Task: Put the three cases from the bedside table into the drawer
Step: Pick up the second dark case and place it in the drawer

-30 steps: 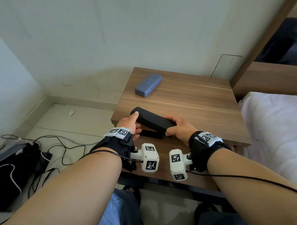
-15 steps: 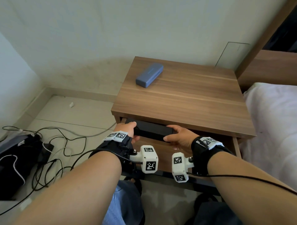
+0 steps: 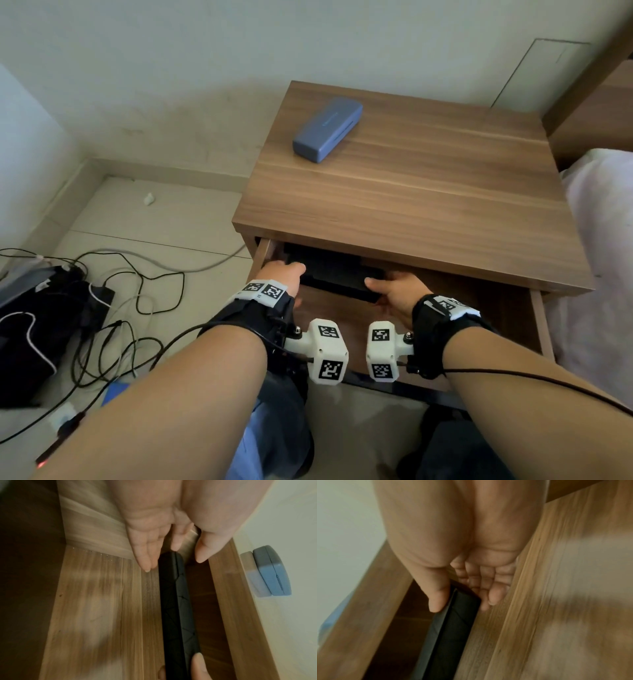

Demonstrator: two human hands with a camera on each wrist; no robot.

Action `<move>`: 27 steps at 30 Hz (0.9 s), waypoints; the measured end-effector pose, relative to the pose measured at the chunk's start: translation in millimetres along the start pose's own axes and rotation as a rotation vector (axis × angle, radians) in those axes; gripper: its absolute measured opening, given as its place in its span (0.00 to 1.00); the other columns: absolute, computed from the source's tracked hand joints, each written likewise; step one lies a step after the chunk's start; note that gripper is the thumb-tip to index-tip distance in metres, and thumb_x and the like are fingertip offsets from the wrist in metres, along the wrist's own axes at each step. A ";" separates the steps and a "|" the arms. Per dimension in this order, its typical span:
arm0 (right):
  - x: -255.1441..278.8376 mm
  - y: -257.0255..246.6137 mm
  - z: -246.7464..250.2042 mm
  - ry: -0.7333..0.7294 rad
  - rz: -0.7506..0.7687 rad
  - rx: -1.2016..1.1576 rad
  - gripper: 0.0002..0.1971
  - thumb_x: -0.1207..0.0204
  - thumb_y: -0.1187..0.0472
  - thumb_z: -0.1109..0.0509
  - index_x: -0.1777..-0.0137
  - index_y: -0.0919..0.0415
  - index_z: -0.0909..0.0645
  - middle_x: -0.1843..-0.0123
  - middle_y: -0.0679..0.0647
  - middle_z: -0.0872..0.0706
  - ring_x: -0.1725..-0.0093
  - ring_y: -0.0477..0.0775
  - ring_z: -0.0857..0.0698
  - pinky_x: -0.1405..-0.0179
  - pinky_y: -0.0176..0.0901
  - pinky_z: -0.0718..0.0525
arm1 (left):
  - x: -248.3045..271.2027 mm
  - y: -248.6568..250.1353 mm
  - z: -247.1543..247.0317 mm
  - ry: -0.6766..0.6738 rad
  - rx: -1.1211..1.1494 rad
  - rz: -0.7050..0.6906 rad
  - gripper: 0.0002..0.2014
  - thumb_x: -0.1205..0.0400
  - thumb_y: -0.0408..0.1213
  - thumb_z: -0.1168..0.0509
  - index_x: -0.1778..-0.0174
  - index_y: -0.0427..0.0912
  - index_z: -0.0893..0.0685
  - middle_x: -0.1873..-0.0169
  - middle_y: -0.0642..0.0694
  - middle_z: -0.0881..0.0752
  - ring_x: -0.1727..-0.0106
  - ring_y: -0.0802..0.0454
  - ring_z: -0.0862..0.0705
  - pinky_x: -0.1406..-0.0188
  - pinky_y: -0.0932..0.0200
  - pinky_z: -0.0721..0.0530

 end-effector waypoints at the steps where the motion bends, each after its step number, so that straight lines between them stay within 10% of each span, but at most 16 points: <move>1: -6.7 2.3 -0.5 0.018 -0.006 0.036 0.20 0.30 0.58 0.24 0.41 0.69 0.18 0.58 0.61 0.13 0.66 0.58 0.17 0.68 0.44 0.17 | -3.0 0.4 -2.3 -0.009 -0.018 -0.003 0.25 0.20 0.37 0.37 0.26 0.37 0.28 0.48 0.43 0.26 0.49 0.45 0.24 0.62 0.56 0.18; 4: -19.0 2.9 -4.1 0.051 -0.003 0.163 0.24 0.34 0.54 0.22 0.42 0.67 0.16 0.52 0.63 0.11 0.56 0.64 0.13 0.51 0.57 0.15 | -11.5 2.0 -6.1 -0.025 -0.057 0.002 0.24 0.19 0.37 0.38 0.27 0.36 0.28 0.48 0.42 0.26 0.49 0.46 0.25 0.61 0.54 0.19; 9: -29.5 2.8 -14.7 0.095 -0.004 0.296 0.30 0.31 0.53 0.24 0.30 0.63 0.24 0.37 0.59 0.14 0.39 0.64 0.14 0.44 0.51 0.17 | -24.9 -2.8 -5.7 -0.027 -0.092 0.043 0.23 0.19 0.40 0.39 0.28 0.36 0.25 0.48 0.43 0.25 0.49 0.47 0.24 0.63 0.57 0.20; 20: -47.6 1.9 -31.1 0.115 -0.090 0.120 0.21 0.30 0.55 0.25 0.41 0.66 0.18 0.55 0.60 0.15 0.60 0.59 0.19 0.50 0.54 0.17 | -39.5 -8.0 -4.0 -0.021 -0.140 0.077 0.23 0.20 0.40 0.37 0.30 0.36 0.24 0.49 0.43 0.24 0.49 0.48 0.24 0.65 0.59 0.21; 27: -54.8 11.6 -27.8 0.094 -0.124 0.022 0.07 0.35 0.60 0.25 0.69 0.55 0.20 0.63 0.60 0.14 0.59 0.63 0.16 0.40 0.66 0.18 | -38.5 -12.3 -5.9 -0.038 -0.193 0.093 0.22 0.21 0.35 0.38 0.31 0.35 0.22 0.49 0.43 0.23 0.50 0.48 0.23 0.66 0.62 0.22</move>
Point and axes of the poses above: each hand's wrist, its own x-axis away from the middle knuckle, its own z-axis out of the back of the hand, y = z × x, the point moved 3 cm from there along -x, towards the middle knuckle
